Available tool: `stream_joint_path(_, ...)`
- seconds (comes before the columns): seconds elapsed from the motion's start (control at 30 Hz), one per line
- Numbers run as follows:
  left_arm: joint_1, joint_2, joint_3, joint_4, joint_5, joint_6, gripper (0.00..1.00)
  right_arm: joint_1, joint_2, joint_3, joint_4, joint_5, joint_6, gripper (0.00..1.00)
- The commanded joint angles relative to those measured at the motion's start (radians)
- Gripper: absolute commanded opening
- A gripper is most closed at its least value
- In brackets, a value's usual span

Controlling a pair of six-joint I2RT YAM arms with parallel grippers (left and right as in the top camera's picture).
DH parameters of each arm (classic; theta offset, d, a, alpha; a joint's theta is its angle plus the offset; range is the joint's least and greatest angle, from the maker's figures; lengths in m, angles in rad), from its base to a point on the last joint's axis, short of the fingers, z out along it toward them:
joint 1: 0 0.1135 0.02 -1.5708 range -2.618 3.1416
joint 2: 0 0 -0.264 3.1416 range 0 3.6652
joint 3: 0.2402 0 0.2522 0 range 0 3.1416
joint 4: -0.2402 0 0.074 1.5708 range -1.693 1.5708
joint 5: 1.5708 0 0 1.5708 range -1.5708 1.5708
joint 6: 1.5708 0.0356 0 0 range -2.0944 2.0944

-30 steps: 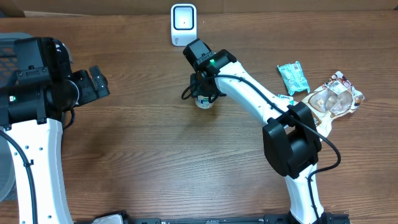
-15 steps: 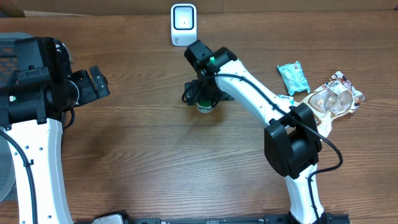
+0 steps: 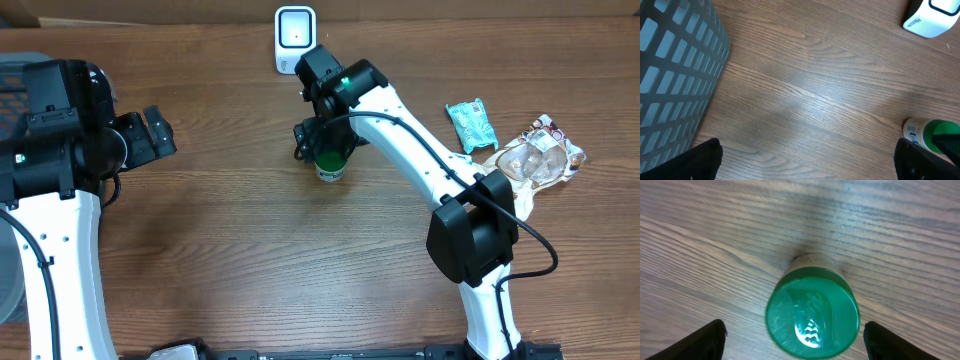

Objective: Scan the item barcode

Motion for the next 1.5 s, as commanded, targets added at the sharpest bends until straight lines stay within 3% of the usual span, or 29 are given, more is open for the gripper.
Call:
stream_joint_path(0.0, 0.005, -0.018, 0.006, 0.001, -0.013, 0.023, 0.99, -0.008, -0.013, -0.061, 0.037, 0.006, 0.052, 0.85)
stream_joint_path(0.2, 0.005, -0.018, 0.006, 0.001, -0.013, 0.023, 1.00, -0.013, -0.013, -0.115, 0.094, 0.115, 0.153, 0.82)
stream_joint_path(0.43, 0.005, -0.018, 0.006, 0.001, -0.012, 0.023, 1.00, -0.013, -0.013, -0.127, 0.129, 0.114, 0.154, 0.73)
stream_joint_path(0.83, 0.005, -0.018, 0.006, 0.001, -0.013, 0.023, 1.00, -0.015, -0.011, -0.182, 0.164, 0.095, 0.154, 0.71)
stream_joint_path(1.0, 0.005, -0.018, 0.006, 0.001, -0.013, 0.023, 1.00, -0.015, -0.012, -0.174, 0.172, 0.086, 0.154, 0.62)
stream_joint_path(1.3, 0.005, -0.018, 0.006, 0.001, -0.013, 0.023, 1.00, -0.020, -0.021, -0.054, 0.072, -0.010, 0.149, 0.51)
stream_joint_path(1.47, 0.005, -0.018, 0.006, 0.001, -0.013, 0.023, 1.00, -0.050, -0.049, 0.087, -0.006, -0.285, 0.073, 0.49)
